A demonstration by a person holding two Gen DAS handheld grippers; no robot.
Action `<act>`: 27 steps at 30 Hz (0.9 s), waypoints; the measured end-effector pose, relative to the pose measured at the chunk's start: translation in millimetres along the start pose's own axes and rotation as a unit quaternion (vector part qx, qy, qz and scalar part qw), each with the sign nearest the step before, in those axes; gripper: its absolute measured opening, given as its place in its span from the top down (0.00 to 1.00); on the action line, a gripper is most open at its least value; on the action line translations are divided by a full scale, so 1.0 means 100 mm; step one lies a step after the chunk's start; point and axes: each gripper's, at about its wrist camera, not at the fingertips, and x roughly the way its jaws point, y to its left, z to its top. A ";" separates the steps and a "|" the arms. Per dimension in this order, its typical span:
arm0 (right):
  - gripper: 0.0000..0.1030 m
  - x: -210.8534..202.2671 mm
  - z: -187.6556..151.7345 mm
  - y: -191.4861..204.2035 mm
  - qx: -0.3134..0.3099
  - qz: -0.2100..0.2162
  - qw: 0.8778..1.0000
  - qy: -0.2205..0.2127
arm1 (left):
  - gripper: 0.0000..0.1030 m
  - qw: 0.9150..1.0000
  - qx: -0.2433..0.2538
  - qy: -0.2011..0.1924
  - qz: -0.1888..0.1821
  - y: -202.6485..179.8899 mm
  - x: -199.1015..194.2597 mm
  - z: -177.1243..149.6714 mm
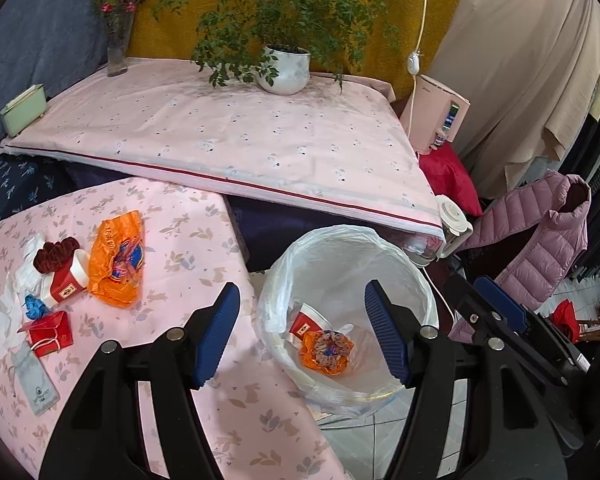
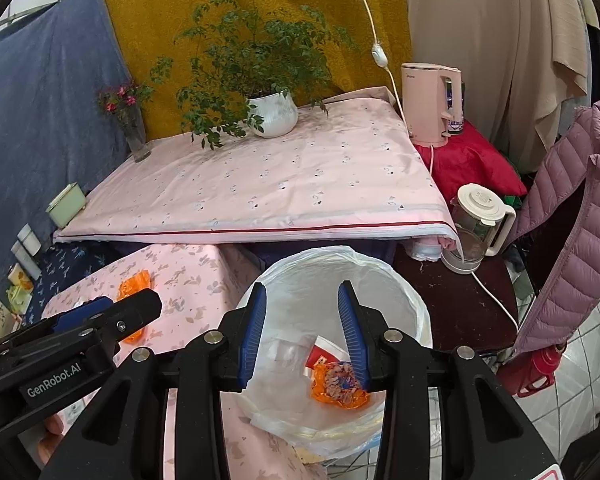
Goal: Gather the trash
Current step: 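Withdraw both grippers from the bin back over the table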
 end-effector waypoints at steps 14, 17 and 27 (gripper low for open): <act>0.48 0.01 -0.12 0.55 -0.042 0.018 0.999 0.005 | 0.40 0.998 -0.047 -0.010 0.039 0.63 -0.20 -0.13; 0.48 0.04 -0.16 0.68 -0.051 0.025 0.998 0.010 | 0.40 0.997 -0.056 -0.012 0.052 0.78 -0.24 -0.17; 0.48 0.17 -0.31 1.24 -0.087 0.052 0.994 0.030 | 0.32 0.988 -0.089 -0.024 0.124 1.46 -0.40 -0.38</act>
